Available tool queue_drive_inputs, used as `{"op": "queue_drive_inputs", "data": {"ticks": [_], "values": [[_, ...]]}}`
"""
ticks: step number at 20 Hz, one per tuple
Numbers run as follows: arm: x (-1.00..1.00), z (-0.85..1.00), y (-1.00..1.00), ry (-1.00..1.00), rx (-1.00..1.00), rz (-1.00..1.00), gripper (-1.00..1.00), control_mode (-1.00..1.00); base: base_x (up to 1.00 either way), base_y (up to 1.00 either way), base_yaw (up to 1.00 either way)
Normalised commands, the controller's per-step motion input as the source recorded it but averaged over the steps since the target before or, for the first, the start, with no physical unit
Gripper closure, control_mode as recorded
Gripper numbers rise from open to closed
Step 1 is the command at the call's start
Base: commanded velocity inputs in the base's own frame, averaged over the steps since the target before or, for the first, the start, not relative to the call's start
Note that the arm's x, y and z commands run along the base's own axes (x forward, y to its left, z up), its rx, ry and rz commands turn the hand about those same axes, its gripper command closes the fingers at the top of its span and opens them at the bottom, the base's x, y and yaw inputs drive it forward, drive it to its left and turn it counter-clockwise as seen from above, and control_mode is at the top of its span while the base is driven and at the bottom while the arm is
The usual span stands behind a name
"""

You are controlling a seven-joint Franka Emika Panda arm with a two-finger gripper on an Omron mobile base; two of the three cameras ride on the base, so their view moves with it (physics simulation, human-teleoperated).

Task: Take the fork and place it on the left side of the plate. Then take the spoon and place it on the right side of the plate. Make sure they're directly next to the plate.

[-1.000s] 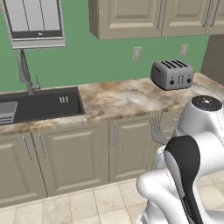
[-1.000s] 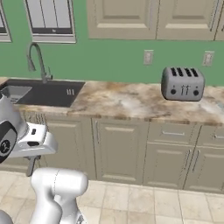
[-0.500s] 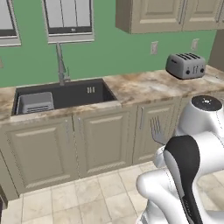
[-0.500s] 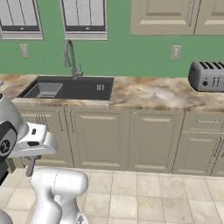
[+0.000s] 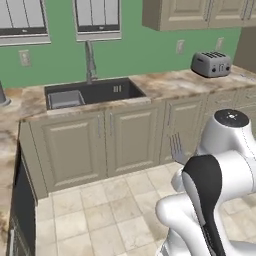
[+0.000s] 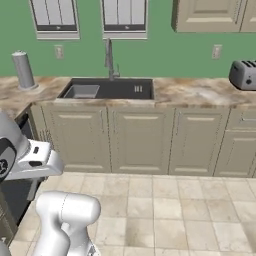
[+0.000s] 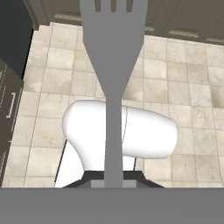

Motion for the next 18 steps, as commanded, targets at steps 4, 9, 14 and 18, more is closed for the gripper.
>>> {"op": "queue_drive_inputs", "data": {"ticks": [4, 9, 14, 18], "values": [[0.0, 0.0, 0.0, 0.0, 0.0, 0.0, 1.0, 1.0, -1.0, -0.32, -0.11], [0.0, 0.0, 0.0, 0.0, 0.0, 0.0, 1.0, 1.0, -1.0, -0.5, -0.12], [0.0, 0.0, 0.0, 0.0, 0.0, 0.0, 1.0, 1.0, -1.0, -0.29, -0.11], [0.0, 0.0, 0.0, 0.0, 0.0, 0.0, 1.0, 1.0, -1.0, -0.35, -0.04]]}}
